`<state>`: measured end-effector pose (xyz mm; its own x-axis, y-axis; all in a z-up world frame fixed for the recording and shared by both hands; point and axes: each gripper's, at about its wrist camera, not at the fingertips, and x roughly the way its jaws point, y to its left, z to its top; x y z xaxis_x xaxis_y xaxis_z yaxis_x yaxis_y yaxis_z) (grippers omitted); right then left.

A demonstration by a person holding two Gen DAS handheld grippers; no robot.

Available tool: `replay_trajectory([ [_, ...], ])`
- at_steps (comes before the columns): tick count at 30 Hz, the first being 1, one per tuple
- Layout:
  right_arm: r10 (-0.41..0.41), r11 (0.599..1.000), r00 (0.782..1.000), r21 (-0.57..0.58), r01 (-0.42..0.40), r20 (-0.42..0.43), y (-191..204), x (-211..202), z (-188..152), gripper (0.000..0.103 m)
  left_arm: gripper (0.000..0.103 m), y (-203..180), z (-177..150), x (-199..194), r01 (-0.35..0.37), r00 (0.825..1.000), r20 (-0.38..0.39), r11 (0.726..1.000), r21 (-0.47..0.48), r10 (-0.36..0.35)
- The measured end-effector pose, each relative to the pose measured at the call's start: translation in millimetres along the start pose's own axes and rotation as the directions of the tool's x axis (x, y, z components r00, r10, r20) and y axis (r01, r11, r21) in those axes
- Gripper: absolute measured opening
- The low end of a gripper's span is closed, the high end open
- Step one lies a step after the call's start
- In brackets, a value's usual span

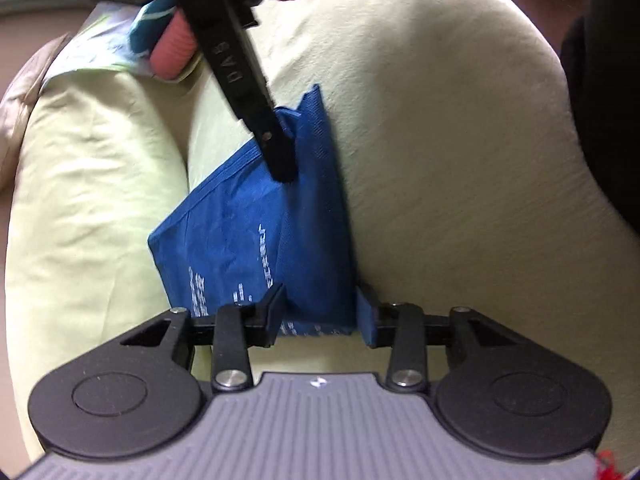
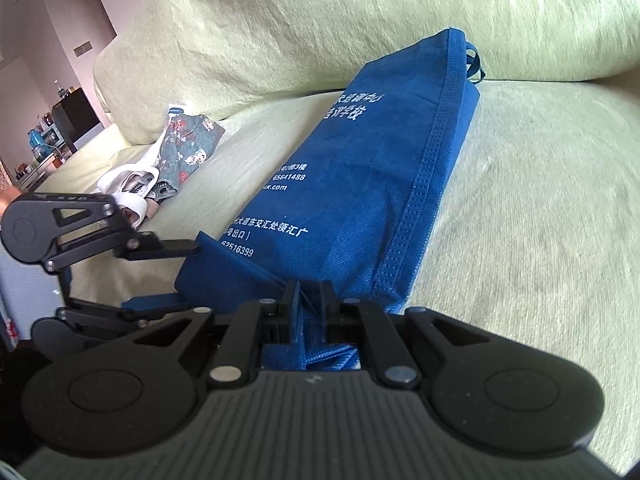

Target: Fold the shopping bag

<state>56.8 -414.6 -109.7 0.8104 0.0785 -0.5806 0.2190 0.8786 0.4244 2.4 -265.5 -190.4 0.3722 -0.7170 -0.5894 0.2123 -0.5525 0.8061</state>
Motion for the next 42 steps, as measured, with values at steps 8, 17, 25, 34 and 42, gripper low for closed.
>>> replay_trajectory([
  [8, -0.063, 0.983, 0.996, -0.17, 0.072, 0.059, 21.1, -15.5, -4.0, 0.022, 0.013, 40.6, -13.5, 21.1, 0.231, 0.973, 0.04, 0.959, -0.166, -0.228],
  [17, -0.183, 0.532, 0.967, -0.809, 0.25, 0.179, 86.4, -32.3, -63.1, 0.034, 0.013, 66.4, -26.0, 28.4, 0.305, 0.952, 0.09, 0.914, -0.268, -0.291],
  [25, -0.15, 0.269, 0.963, -0.928, 0.256, 0.222, 77.1, 6.3, -69.9, 0.015, 0.014, 86.5, -32.9, 45.1, 0.344, 0.939, 0.126, 0.886, -0.31, -0.32],
  [34, -0.061, 0.618, 0.998, -0.786, 0.03, -0.01, 72.2, -16.5, -31.8, 0.013, 0.016, 98.1, -27.6, 14.0, 0.467, 0.884, 0.192, 0.806, -0.363, -0.426],
  [42, 0.127, 0.83, 0.951, -0.495, -0.257, -0.281, 52.9, -43.5, -13.4, 0.013, 0.017, 102.1, -20.0, -1.6, 0.609, 0.792, 0.286, 0.667, -0.43, -0.539],
])
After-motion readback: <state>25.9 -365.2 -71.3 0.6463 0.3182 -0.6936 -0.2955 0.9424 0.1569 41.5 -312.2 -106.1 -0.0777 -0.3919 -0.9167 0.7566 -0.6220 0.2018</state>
